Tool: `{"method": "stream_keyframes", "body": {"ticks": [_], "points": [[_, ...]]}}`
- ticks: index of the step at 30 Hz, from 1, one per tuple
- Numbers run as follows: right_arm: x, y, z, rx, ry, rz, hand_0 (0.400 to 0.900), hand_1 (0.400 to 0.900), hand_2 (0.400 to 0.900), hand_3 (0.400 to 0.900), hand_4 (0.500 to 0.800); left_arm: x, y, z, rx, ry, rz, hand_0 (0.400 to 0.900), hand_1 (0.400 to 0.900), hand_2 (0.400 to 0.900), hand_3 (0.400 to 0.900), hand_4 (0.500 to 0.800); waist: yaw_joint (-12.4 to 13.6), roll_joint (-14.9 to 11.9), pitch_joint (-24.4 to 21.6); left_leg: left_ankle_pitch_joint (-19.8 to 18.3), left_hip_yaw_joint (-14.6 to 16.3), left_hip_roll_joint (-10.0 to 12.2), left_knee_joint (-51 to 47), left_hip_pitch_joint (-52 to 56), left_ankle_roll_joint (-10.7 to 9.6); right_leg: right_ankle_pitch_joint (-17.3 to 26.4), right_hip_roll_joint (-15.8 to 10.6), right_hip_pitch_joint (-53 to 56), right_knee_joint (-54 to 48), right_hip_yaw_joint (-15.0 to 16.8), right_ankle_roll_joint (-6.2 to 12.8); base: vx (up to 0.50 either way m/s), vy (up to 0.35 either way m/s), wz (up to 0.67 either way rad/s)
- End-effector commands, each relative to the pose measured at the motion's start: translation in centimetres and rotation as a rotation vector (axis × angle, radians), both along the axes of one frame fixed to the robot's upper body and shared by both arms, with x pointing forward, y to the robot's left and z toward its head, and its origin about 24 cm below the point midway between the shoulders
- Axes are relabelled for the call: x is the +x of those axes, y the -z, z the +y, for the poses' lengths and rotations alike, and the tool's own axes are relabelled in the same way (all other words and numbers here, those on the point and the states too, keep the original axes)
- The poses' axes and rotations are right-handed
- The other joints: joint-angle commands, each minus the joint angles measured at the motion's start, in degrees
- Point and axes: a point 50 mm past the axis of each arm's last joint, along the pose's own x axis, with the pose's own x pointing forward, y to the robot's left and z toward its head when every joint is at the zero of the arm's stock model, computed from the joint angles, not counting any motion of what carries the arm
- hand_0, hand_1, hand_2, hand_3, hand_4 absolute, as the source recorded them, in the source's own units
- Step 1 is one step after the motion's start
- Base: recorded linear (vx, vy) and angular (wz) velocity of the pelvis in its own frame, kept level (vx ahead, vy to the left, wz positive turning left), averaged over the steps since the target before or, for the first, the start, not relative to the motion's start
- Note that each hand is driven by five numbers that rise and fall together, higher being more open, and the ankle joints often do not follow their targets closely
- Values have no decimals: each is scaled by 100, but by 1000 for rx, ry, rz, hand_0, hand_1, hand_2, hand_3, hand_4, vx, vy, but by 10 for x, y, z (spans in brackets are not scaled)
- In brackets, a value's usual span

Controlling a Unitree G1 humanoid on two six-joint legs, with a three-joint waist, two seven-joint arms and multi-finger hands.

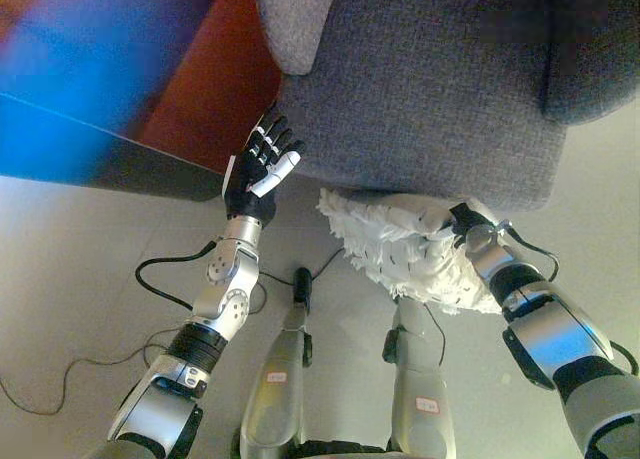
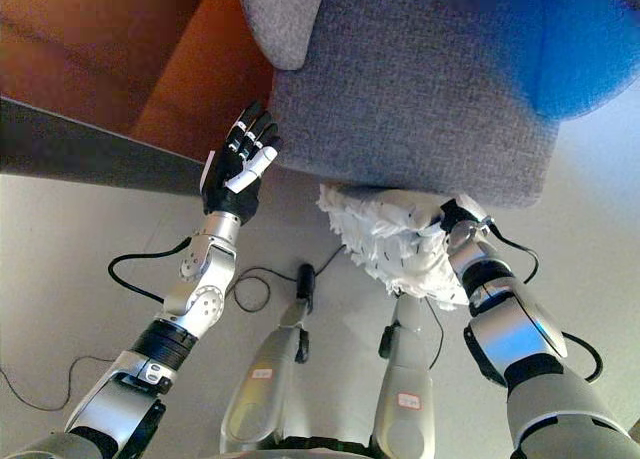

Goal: Pick up the pillow and put it on the sofa.

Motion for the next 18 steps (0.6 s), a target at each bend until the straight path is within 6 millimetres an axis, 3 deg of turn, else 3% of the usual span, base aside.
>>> {"method": "stream_keyframes", "body": {"ticks": [1,8,14,18], "points": [[13,-46,-16,-73,-12,-153,400,400,400,400,500,-6,-55,4,-11,-3,-250,900,900,900,900,800,3,32,124,-66,-198,-195,94,87,96,-495,-289,500,408,-105,693,61,-5,-3],[-2,-18,-7,-37,-69,-151,400,400,400,400,500,-2,-23,18,28,-101,-98,900,900,900,900,800,-68,-212,93,-106,-166,-32,-125,1166,30,-631,-232,1586,306,-109,679,92,-14,-2],[-27,16,3,-13,-127,-91,400,400,400,400,500,-15,16,25,68,-128,31,900,900,900,900,800,-144,-428,-469,-134,-192,106,-308,1737,-5,-728,-177,2179,235,-88,684,177,-38,8],[-44,26,0,-10,-154,-61,400,400,400,400,500,-25,35,30,92,-125,102,900,900,900,900,800,-182,-537,-852,-133,-208,165,-422,2054,-18,-775,-134,2514,194,-82,698,205,-33,10]]}}
